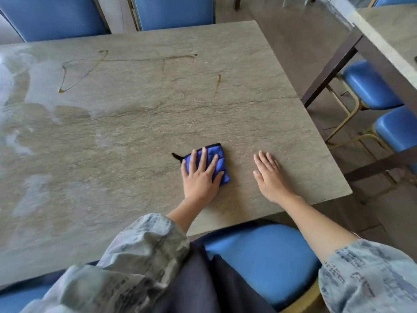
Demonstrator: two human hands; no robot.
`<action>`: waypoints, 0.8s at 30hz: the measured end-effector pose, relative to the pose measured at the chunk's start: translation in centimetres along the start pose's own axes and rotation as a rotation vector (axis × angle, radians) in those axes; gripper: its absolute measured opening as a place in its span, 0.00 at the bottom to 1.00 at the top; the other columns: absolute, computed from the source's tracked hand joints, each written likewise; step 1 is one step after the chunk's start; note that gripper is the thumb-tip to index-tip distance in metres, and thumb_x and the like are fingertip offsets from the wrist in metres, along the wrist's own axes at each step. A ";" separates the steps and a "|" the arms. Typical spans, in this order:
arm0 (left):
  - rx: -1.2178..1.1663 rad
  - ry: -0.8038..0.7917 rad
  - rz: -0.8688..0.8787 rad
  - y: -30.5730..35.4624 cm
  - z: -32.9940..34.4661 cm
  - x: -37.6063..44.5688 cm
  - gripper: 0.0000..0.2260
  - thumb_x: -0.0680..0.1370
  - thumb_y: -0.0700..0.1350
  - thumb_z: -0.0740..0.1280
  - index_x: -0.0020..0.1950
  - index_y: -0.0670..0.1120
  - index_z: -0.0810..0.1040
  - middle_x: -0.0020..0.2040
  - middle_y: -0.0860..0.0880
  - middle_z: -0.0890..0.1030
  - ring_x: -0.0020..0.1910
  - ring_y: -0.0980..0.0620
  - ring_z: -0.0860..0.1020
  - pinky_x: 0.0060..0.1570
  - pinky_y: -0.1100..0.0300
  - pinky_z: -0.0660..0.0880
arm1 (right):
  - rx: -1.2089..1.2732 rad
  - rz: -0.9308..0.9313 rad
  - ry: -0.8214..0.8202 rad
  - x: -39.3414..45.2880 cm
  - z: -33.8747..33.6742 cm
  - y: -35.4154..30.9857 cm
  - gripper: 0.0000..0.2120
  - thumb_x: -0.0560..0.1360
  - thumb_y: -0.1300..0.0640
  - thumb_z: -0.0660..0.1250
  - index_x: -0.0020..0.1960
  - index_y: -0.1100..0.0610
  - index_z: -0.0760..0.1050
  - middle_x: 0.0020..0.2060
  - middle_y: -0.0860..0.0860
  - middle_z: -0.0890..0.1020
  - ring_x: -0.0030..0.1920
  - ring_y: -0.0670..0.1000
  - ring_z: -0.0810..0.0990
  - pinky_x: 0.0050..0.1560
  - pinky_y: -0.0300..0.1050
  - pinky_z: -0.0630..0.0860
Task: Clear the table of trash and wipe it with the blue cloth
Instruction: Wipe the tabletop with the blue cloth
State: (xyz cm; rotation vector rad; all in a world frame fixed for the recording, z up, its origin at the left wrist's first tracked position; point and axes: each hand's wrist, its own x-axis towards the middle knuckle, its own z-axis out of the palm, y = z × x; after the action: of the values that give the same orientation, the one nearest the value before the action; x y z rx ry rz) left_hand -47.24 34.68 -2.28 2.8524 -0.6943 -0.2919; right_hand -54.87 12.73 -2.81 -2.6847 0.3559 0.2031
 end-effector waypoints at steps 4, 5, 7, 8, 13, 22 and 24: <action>0.002 -0.023 0.164 4.9 1.5 -0.9 0.25 0.77 0.63 0.48 0.74 0.59 0.62 0.78 0.51 0.56 0.77 0.44 0.51 0.73 0.40 0.46 | 0.209 0.135 -0.019 1.3 -1.4 -1.2 0.21 0.82 0.58 0.53 0.73 0.62 0.62 0.75 0.58 0.59 0.76 0.56 0.52 0.74 0.45 0.47; 0.011 -0.026 0.199 5.0 1.7 -1.2 0.25 0.77 0.63 0.49 0.73 0.60 0.64 0.77 0.51 0.59 0.77 0.44 0.53 0.73 0.39 0.50 | 0.221 0.154 -0.030 1.4 -1.6 -1.3 0.20 0.82 0.59 0.54 0.73 0.62 0.62 0.75 0.57 0.58 0.76 0.55 0.52 0.74 0.44 0.47; 0.022 -0.003 0.281 4.0 2.1 -2.1 0.23 0.77 0.62 0.52 0.70 0.60 0.68 0.75 0.52 0.65 0.75 0.44 0.59 0.70 0.39 0.58 | 0.223 0.201 -0.031 1.2 -1.4 -1.8 0.21 0.82 0.57 0.53 0.74 0.61 0.61 0.76 0.56 0.56 0.77 0.53 0.50 0.74 0.43 0.46; 0.017 0.013 0.319 3.2 2.2 -2.7 0.22 0.77 0.62 0.54 0.70 0.60 0.69 0.74 0.52 0.66 0.75 0.44 0.61 0.70 0.40 0.60 | 0.214 0.226 -0.034 1.0 -1.1 -2.3 0.22 0.82 0.56 0.53 0.75 0.61 0.60 0.77 0.56 0.54 0.77 0.53 0.48 0.74 0.44 0.45; 0.020 0.057 0.333 -2.7 1.9 -6.2 0.20 0.78 0.61 0.58 0.69 0.60 0.69 0.75 0.54 0.65 0.75 0.45 0.61 0.70 0.42 0.60 | 0.012 0.383 -0.009 0.8 0.7 -5.5 0.28 0.82 0.48 0.51 0.77 0.61 0.50 0.77 0.56 0.47 0.77 0.55 0.43 0.74 0.51 0.41; 0.028 0.148 -0.224 -21.6 -3.1 -10.0 0.26 0.78 0.63 0.48 0.74 0.59 0.64 0.76 0.50 0.61 0.77 0.44 0.53 0.73 0.43 0.52 | -0.142 0.585 -0.043 -0.2 4.1 -12.4 0.40 0.78 0.35 0.49 0.77 0.61 0.42 0.77 0.59 0.43 0.76 0.59 0.39 0.73 0.60 0.38; 0.015 0.155 -0.315 -23.2 -3.3 -11.5 0.26 0.78 0.63 0.48 0.74 0.58 0.63 0.76 0.49 0.62 0.77 0.42 0.53 0.72 0.41 0.52 | -0.151 0.584 -0.014 -0.2 4.8 -14.5 0.40 0.77 0.35 0.49 0.77 0.62 0.45 0.77 0.61 0.45 0.76 0.60 0.41 0.73 0.61 0.40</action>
State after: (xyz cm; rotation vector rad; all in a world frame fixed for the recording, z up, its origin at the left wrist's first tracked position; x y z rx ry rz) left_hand -46.46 60.77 -2.81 2.9522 -0.2172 -0.1077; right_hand -51.44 27.50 -1.45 -2.6486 1.1554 0.4311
